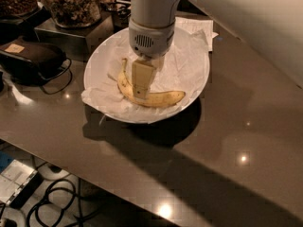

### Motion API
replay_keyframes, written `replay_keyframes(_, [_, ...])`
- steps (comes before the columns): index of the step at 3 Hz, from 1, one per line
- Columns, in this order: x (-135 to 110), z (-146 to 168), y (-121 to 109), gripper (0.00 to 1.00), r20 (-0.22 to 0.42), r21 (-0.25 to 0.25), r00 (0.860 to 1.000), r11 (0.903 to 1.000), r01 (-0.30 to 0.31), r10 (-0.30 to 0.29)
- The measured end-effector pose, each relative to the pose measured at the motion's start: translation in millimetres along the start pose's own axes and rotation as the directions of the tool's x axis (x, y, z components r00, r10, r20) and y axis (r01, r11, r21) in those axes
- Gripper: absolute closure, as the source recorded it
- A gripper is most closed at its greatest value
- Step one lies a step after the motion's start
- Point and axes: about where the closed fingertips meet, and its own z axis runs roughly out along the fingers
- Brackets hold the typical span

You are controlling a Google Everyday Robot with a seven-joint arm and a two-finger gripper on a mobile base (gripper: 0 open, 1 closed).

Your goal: Pick banana from white bowl

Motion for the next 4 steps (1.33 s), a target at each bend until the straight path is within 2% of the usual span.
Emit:
replay_keyframes(1, [-1.0, 8.1, 0.2, 0.31, -0.014, -0.011, 1.000, 0.9999, 0.005, -0.005])
replay_keyframes(4, [-5.0, 31.4, -2.3, 0.40, -0.050, -0.053, 0.999, 0.9985, 0.018, -0.020])
